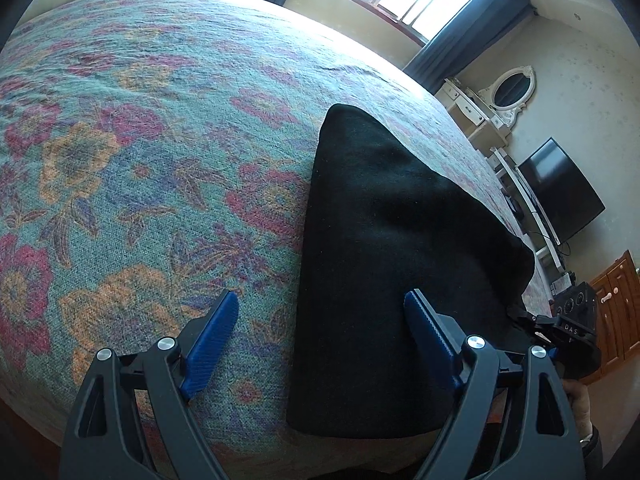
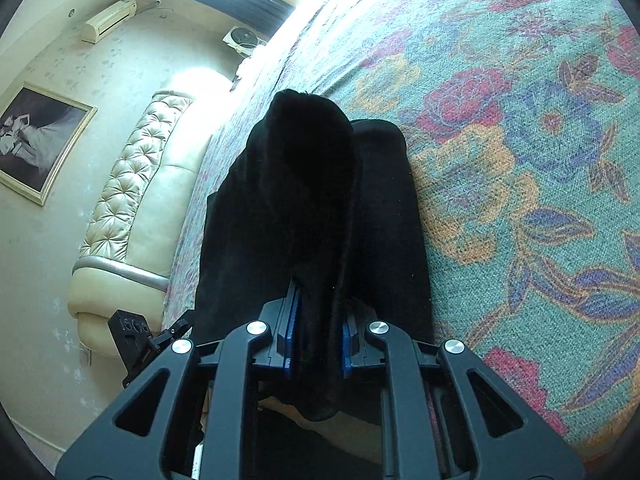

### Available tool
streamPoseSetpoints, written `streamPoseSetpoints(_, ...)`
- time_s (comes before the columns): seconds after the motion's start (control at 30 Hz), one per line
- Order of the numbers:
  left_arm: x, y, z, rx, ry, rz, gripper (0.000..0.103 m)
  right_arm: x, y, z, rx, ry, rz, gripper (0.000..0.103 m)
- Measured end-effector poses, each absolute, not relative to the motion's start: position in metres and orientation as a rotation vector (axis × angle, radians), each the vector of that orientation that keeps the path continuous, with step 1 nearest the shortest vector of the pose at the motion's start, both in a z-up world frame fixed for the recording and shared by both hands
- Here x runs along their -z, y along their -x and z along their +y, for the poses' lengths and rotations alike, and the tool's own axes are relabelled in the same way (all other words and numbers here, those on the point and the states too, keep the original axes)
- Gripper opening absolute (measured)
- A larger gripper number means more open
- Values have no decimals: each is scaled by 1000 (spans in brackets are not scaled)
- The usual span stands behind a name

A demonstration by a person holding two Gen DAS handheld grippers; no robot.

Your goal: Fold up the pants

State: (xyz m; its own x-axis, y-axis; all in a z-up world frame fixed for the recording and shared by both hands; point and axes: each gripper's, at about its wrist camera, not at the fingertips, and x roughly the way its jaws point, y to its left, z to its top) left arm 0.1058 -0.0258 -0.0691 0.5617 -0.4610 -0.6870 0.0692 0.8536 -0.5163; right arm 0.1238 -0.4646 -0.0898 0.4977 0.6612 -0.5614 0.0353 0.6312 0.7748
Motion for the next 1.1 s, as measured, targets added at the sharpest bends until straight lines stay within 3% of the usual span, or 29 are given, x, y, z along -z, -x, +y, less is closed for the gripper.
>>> streamPoseSetpoints(0.03, 68, -106, -24, 326, 470, 928, 84, 86, -121, -468, -435, -831, 981, 27)
streamPoseSetpoints(0.07, 65, -105, -22, 324, 472, 921, 84, 81, -117, -474, -440, -846, 963, 44)
streamPoseSetpoints(0.1, 63, -104, -18, 321, 477, 911, 84, 77, -113, -481, -447, -866, 941, 68)
streamPoseSetpoints(0.17, 61, -103, -11, 315, 492, 901, 84, 68, -103, -493, -437, -887, 909, 91)
streamPoseSetpoints(0.47, 63, -89, -9, 243, 387, 956, 84, 94, -83, -516, -380, -951, 974, 92)
streamPoseSetpoints(1.1, 76, -85, -18, 134, 438, 974, 91, 92, -85, -477, -480, -952, 1001, 95)
